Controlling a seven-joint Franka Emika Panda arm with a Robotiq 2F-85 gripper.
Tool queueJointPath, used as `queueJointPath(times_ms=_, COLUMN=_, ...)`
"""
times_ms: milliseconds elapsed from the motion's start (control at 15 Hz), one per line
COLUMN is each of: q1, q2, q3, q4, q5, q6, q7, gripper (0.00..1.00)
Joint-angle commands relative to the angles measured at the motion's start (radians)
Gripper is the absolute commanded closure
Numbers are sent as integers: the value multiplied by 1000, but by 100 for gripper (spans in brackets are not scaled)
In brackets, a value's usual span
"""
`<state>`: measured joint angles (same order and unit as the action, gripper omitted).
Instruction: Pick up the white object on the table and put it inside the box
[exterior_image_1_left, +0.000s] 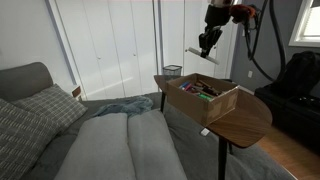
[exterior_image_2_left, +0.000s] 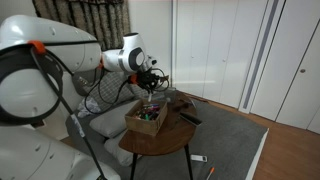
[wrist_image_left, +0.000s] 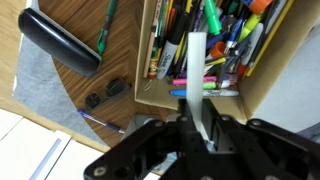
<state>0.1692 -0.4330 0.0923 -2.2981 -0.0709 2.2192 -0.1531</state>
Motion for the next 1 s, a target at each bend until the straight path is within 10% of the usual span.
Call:
queueJointPath(times_ms=0, q1=18, q2=68, q3=12, q4=36, q5=16, q6=-5, q7=-33, gripper=96)
queueJointPath(times_ms=133, q1=22, q2=89, q3=21, q4=46, q5=13, q6=-19, q7=-35, gripper=96)
queueJointPath(times_ms=200, q1=24, q2=97, q3=22, q4=51, q5=13, q6=-24, q7=-41, gripper=58)
queueJointPath(times_ms=800, q1=-5, q2=98, q3=31, q4=84, q5=-42, q6=-45, q7=-31, gripper=1)
queueJointPath(times_ms=867, q1=0, q2=95, q3=23, q4=60, q5=-16, q6=-13, q7=-34, gripper=20)
queueJointPath(times_ms=933, q1=0, q2=95, q3=23, q4=64, q5=-21, q6=-17, q7=-34, gripper=14)
